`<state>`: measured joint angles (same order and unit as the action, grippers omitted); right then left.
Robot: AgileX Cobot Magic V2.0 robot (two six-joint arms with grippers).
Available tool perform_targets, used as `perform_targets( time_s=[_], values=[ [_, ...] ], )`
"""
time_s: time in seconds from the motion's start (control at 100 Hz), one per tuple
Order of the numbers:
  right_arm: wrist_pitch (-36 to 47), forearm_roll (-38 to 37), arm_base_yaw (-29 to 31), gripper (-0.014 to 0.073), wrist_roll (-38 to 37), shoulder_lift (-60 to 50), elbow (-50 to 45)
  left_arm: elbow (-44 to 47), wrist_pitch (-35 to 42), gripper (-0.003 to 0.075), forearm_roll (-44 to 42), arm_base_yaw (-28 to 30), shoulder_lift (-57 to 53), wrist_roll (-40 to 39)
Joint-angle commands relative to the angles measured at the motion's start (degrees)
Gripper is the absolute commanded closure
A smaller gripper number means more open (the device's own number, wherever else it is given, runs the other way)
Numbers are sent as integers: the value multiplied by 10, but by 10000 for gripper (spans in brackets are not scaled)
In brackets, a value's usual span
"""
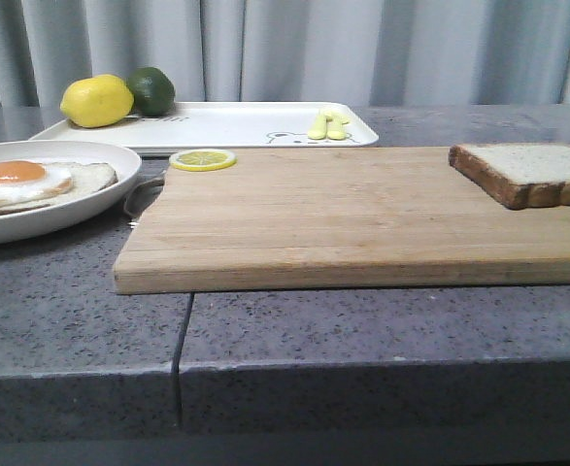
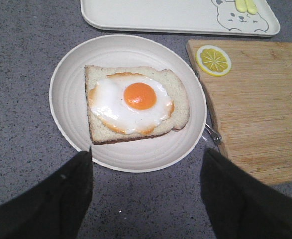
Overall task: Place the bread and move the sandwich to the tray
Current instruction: 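Grasp the bread slice with the right gripper and lift it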
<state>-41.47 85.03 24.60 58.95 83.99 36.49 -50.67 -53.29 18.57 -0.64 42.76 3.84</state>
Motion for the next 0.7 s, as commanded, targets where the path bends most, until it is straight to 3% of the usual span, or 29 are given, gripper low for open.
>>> perform_targets(
  time_s=[0.0, 0.41, 0.69],
  values=[
    [-32, 18, 4, 156, 12, -3, 14, -19, 31, 281, 16, 1, 1, 2],
    [-50, 20, 4, 174, 15, 16, 14, -19, 31, 281, 16, 1, 1, 2],
    [-35, 19, 4, 454, 15, 16, 14, -19, 31, 281, 16, 1, 1, 2]
  ],
)
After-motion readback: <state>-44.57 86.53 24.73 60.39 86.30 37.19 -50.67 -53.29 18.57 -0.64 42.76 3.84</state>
